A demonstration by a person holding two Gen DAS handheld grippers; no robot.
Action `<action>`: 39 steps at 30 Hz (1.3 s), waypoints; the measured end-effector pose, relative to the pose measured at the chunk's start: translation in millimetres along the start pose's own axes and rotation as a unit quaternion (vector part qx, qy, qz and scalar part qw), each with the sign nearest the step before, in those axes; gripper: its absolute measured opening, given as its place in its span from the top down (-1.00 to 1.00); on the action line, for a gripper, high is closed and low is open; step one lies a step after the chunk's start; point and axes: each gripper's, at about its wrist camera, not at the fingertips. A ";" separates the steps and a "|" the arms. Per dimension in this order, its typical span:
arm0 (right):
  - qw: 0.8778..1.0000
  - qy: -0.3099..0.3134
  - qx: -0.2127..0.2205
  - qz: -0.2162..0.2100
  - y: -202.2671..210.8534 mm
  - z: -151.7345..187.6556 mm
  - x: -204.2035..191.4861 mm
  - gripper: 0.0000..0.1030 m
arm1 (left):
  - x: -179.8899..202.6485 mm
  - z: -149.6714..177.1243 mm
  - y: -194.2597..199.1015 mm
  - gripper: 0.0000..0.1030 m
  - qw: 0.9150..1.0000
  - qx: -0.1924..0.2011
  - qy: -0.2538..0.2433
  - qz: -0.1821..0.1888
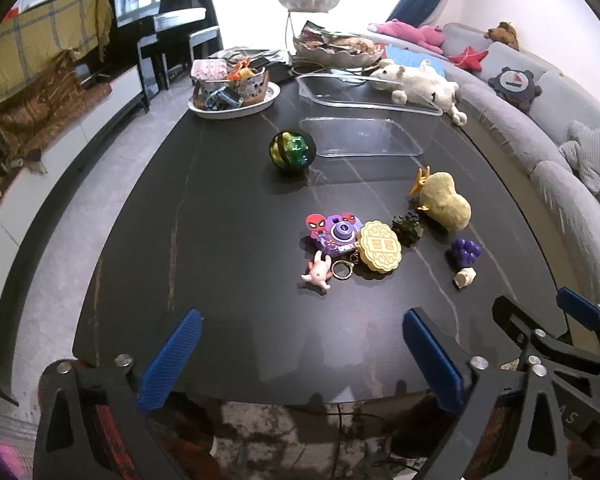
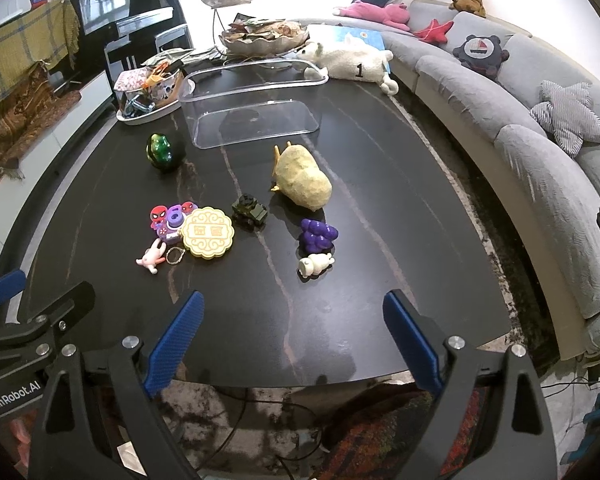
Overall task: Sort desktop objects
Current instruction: 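Grasp the pink bunny keychain with the left tool while the right tool grasps the small white figure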
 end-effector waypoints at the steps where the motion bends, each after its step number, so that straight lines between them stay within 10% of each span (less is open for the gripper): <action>1: 1.000 0.002 -0.001 -0.001 -0.8 0.3 -0.6 -0.75 | 1.1 0.3 -0.3 -0.69 1.000 0.001 -0.005 0.002; 14: 1.000 0.011 0.006 -0.018 -9.0 2.9 -0.2 -0.69 | 14.6 -1.1 -14.1 -0.10 0.998 -0.021 -0.047 0.034; 39: 1.000 -0.001 -0.018 -0.021 -56.3 -5.7 18.5 -0.53 | 5.9 -15.9 -72.7 0.17 0.997 -0.044 -0.019 0.054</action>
Point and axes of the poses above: each gripper's, at about its wrist camera, not at the fingertips, and y roughly against the way its jaws point, x to its right, z to its underside, and after that the axes turned 1 degree about z, right-handed
